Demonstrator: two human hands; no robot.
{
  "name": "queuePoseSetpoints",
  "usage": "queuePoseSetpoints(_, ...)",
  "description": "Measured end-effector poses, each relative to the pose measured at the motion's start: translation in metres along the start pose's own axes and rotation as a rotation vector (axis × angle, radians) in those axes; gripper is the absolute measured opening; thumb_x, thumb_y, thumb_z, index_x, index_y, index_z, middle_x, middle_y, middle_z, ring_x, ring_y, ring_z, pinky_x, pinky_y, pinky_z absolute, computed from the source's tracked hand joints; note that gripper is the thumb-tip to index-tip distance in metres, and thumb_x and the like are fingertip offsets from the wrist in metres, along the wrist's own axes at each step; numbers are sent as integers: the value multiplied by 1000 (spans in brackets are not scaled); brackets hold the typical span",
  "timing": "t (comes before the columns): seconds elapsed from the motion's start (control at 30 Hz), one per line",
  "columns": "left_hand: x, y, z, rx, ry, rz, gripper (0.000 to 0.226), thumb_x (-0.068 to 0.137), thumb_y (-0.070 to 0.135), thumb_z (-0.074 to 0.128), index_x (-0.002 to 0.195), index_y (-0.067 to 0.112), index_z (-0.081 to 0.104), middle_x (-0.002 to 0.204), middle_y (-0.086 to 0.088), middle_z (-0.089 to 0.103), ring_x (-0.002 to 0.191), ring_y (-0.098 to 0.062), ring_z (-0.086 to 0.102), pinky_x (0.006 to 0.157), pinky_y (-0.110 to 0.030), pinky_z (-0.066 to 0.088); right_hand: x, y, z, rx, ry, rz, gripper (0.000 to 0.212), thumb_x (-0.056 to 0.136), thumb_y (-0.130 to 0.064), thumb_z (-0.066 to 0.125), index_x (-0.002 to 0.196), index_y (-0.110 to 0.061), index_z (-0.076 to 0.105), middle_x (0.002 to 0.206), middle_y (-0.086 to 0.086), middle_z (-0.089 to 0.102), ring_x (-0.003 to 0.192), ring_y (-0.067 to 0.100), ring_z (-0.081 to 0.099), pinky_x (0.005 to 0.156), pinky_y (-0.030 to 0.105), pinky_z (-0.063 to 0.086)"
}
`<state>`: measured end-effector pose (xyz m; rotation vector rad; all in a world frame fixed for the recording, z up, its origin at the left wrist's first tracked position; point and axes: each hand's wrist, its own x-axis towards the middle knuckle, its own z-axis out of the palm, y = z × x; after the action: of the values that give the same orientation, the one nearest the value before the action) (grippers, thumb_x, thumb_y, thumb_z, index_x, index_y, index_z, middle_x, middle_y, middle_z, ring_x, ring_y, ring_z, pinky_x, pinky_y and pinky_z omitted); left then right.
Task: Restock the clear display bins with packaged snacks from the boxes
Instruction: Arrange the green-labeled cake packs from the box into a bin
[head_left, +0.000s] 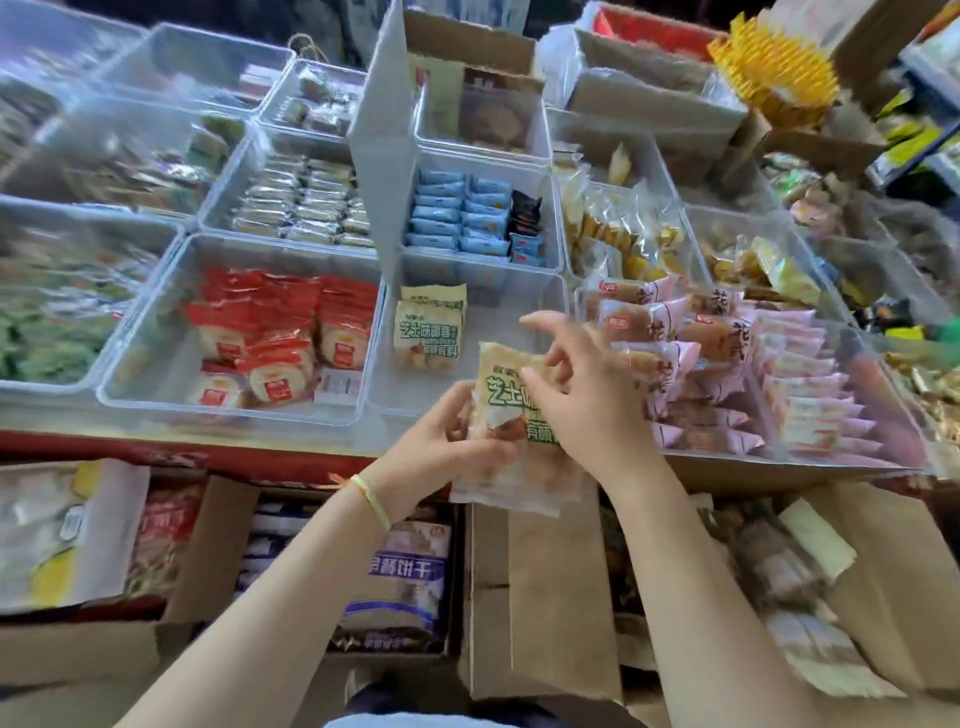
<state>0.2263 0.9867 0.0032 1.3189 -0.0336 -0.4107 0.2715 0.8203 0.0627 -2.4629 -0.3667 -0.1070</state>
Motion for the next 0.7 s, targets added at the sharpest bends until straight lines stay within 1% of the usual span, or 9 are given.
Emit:
queuePoseSetpoints(0.1, -4, -2, -37, -144, 51, -9, 61, 74, 25, 75, 130, 28, 52, 115, 3, 70, 110, -17, 65, 93, -33, 50, 11, -9, 29, -24, -113, -9, 25, 98, -32, 60, 121, -34, 69, 114, -7, 48, 113, 13, 49, 97, 27, 37)
queuePoseSetpoints(0.2, -2, -3, -62, -241, 131, 1, 45, 84, 23, 64, 128, 22, 54, 122, -1, 68, 116, -19, 62, 101, -39, 47, 15, -12, 52, 267, -217, 250, 38, 98, -43, 57, 136, -45, 52, 131, -14, 44, 123, 5, 46, 107, 31, 38)
queuePoseSetpoints(0.23, 0, -3, -68, -249, 146, 6, 44, 86, 25, 62, 129, 21, 54, 126, -4, 66, 120, -22, 61, 103, -42, 45, 16, -15, 60, 418, -236, 360, 44, 96, -48, 59, 138, -46, 45, 132, -15, 49, 122, 6, 50, 108, 35, 40)
queuePoseSetpoints(0.3, 7, -3, -78, -244, 188, 12, 42, 90, 29, 60, 130, 17, 54, 128, -5, 65, 122, -24, 59, 102, -42, 46, 19, -19, 77, 767, -289, 588, 51, 91, -53, 65, 136, -38, 46, 128, -11, 63, 119, 11, 60, 108, 47, 45)
queuePoseSetpoints(0.4, 20, 1, -89, -178, 298, 16, 28, 94, 32, 62, 116, 16, 59, 112, 0, 71, 110, -20, 65, 92, -36, 51, 24, -26, 91, 1115, -346, 842, 45, 92, -46, 67, 131, -27, 56, 119, 2, 72, 110, 23, 70, 92, 55, 56)
queuePoseSetpoints(0.47, 29, 3, -94, -113, 306, 19, 21, 96, 29, 58, 114, 17, 59, 98, 4, 72, 93, -10, 66, 78, -27, 53, 27, -25, 96, 1167, -308, 869, 36, 94, -39, 66, 126, -24, 59, 119, 8, 71, 106, 30, 71, 82, 59, 58)
queuePoseSetpoints(0.53, 36, 1, -98, -95, 301, 0, 16, 98, 28, 57, 111, 19, 60, 91, 6, 71, 84, -7, 65, 68, -22, 54, 29, -21, 103, 1126, -235, 852, 31, 95, -36, 66, 123, -25, 59, 119, 7, 71, 105, 31, 71, 83, 62, 57)
queuePoseSetpoints(0.63, 45, -2, -96, -181, 381, -40, 27, 95, 37, 62, 109, 14, 61, 98, -3, 73, 89, -15, 69, 79, -39, 57, 33, -23, 114, 1081, -157, 821, 25, 95, -36, 66, 119, -28, 60, 116, 3, 73, 106, 28, 71, 88, 61, 55)
queuePoseSetpoints(0.7, 52, -3, -95, -226, 491, -55, 28, 94, 33, 63, 103, 7, 59, 83, -2, 70, 75, -11, 67, 73, -36, 54, 35, -26, 123, 1082, -117, 803, 28, 96, -36, 66, 121, -25, 60, 118, 2, 72, 107, 27, 71, 89, 56, 57)
